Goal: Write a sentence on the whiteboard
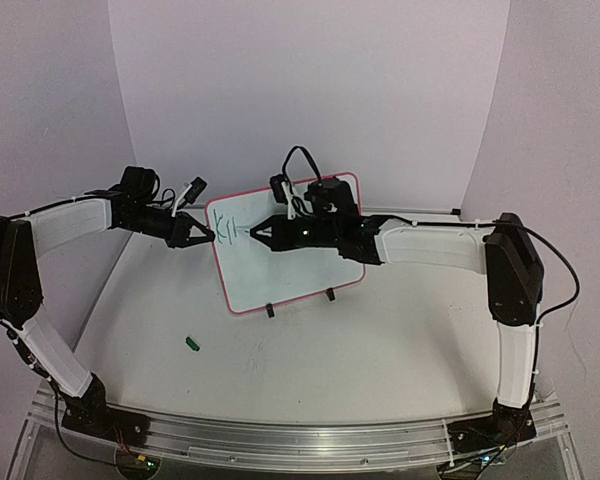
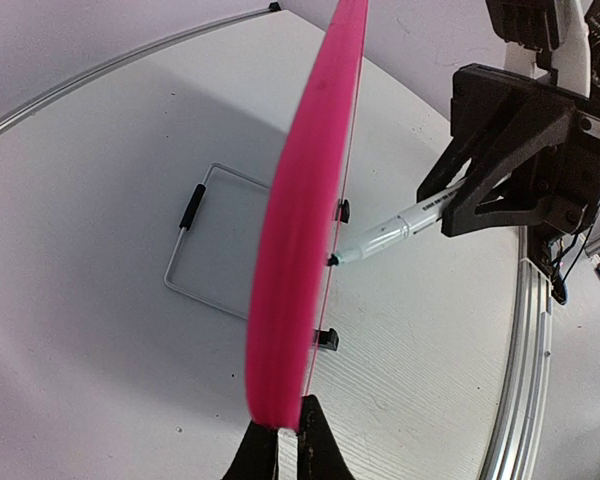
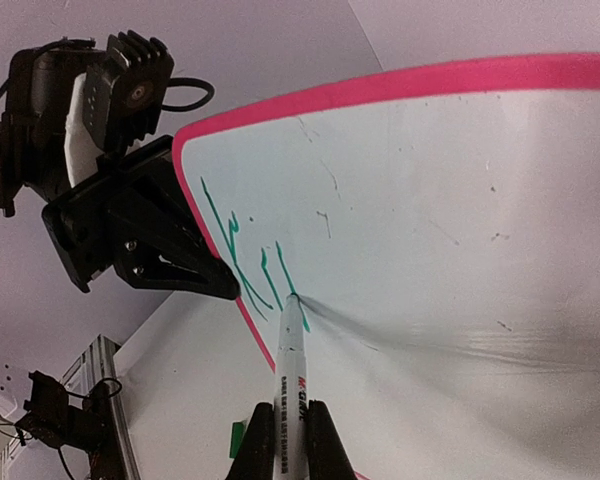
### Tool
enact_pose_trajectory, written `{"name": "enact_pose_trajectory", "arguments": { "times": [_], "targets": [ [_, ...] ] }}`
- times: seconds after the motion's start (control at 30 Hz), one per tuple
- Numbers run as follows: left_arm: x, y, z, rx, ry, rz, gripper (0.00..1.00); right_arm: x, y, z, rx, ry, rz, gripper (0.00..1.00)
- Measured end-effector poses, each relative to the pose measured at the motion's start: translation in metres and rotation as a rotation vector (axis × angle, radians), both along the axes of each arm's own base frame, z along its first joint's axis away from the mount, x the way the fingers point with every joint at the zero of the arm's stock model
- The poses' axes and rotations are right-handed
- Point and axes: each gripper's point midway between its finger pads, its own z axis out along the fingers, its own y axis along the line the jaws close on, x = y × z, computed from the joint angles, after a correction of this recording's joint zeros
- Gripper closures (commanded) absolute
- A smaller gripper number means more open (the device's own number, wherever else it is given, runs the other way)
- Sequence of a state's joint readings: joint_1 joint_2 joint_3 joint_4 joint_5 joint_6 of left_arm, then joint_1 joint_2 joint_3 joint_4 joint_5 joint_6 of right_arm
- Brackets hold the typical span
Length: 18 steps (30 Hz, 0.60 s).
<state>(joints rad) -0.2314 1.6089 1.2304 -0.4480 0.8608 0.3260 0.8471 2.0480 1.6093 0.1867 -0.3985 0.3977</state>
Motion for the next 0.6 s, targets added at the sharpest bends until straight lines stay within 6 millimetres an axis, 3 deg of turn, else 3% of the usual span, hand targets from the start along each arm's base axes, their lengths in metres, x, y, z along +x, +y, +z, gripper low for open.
{"name": "enact_pose_trajectory", "arguments": {
  "times": [0.6],
  "targets": [
    [0.0004, 0.0002, -0.0001, 0.003, -0.001, 0.003, 1.00, 0.0044, -0.0005, 0.0064, 0.001, -0.031, -0.035, 1.00]
  ]
}}
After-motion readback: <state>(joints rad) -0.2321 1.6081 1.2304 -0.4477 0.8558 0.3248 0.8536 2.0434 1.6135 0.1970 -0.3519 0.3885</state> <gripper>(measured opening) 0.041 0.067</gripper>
